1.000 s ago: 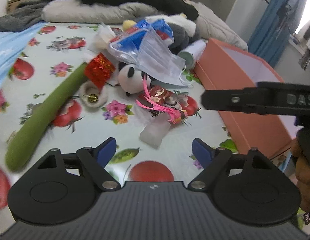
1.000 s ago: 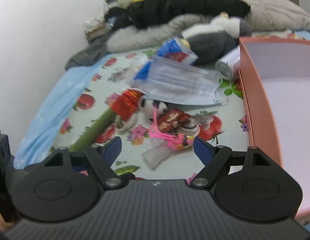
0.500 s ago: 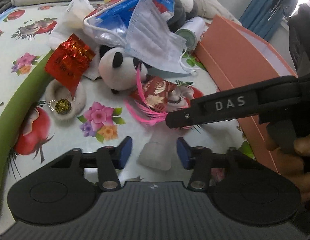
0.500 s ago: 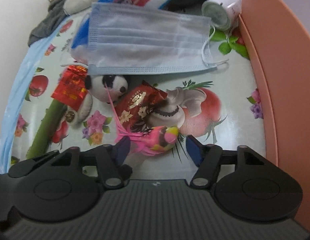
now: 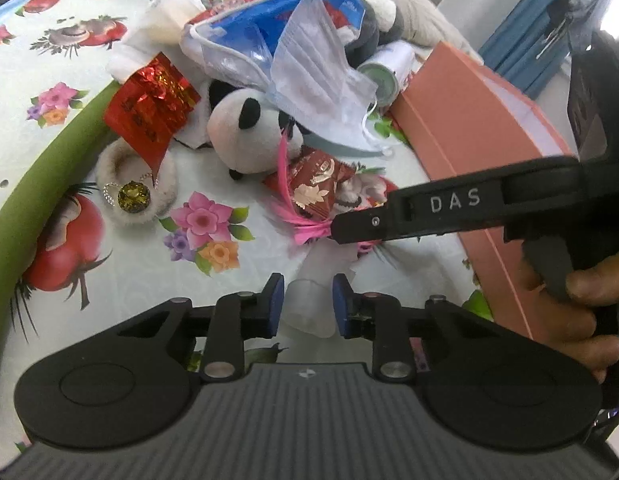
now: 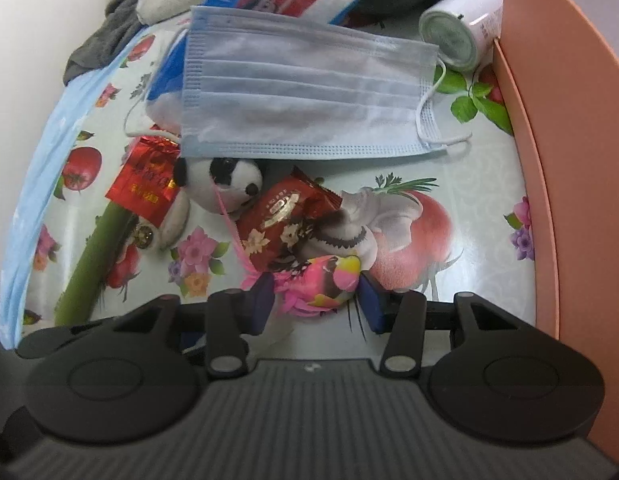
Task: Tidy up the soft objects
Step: 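Close left gripper on clear plastic piece while right gripper closes on pink-feathered doll, then carry clear piece in left gripper while right gripper carries doll over pink box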
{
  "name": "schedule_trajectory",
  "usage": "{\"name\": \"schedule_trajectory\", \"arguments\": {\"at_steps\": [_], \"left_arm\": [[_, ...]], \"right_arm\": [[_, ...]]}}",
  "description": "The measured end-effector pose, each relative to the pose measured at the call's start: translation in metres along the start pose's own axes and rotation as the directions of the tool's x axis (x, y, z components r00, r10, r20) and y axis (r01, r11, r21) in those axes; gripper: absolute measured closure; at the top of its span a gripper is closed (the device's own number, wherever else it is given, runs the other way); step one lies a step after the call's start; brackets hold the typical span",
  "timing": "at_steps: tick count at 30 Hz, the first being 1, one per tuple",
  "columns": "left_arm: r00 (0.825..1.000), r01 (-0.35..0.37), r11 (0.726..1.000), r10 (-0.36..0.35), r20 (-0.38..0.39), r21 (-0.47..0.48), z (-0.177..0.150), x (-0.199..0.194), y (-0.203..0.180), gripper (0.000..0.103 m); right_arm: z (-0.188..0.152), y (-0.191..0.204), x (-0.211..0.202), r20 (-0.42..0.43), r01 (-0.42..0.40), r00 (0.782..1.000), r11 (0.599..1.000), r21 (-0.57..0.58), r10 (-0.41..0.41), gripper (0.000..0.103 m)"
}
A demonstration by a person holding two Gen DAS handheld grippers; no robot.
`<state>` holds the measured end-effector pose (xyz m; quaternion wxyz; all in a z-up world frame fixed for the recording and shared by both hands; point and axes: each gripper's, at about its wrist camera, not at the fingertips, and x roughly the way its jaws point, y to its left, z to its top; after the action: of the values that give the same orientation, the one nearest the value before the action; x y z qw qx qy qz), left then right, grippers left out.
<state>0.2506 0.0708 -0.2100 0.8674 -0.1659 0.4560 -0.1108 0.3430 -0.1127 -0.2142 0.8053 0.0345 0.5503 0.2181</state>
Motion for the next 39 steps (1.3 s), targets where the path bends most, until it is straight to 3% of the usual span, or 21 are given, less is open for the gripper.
{"name": "schedule_trajectory", "arguments": {"at_steps": [3,5,10,15,20,29,33,39], "left_arm": [[0.999,-0.02,1.0,0.02,0.051,0.005,-0.008,-0.006,0.0,0.076],[0.996,-0.032,0.999,0.032,0.086,-0.003,-0.016,-0.012,0.001,0.077],[0.983,-0.096,0.995,0.1,0.155,-0.037,-0.036,-0.033,-0.003,0.08],[0.974,-0.158,0.979,0.176,0.145,-0.129,-0.044,-0.057,-0.007,0.081],[0.963,-0.181,0.973,0.205,0.177,-0.143,-0.039,-0.076,-0.013,0.081],[0.948,-0.186,0.973,0.215,0.234,-0.137,-0.035,-0.125,-0.052,0.081],[0.948,-0.154,0.976,0.191,0.254,-0.156,-0.041,-0.151,-0.067,0.081],[0.932,-0.14,0.979,0.18,0.313,-0.148,-0.044,-0.19,-0.09,0.081]], "right_arm": [[-0.007,0.002,-0.004,0.054,-0.004,0.999,1.0,-0.018,0.005,0.059],[-0.015,0.003,-0.006,0.094,-0.002,0.996,0.999,-0.036,0.006,0.072],[-0.039,0.006,-0.022,0.186,-0.004,0.983,0.999,-0.039,0.011,0.075],[-0.051,0.008,-0.044,0.187,-0.022,0.982,1.0,0.018,0.018,0.075],[-0.055,0.012,-0.063,0.194,0.005,0.981,1.0,-0.026,0.0,0.076],[-0.068,0.018,-0.111,0.269,0.028,0.963,0.999,-0.043,-0.015,0.076],[-0.078,0.026,-0.14,0.307,0.029,0.952,0.998,-0.058,-0.01,0.076],[-0.095,0.037,-0.18,0.357,0.036,0.934,0.997,-0.071,-0.008,0.076]]}}
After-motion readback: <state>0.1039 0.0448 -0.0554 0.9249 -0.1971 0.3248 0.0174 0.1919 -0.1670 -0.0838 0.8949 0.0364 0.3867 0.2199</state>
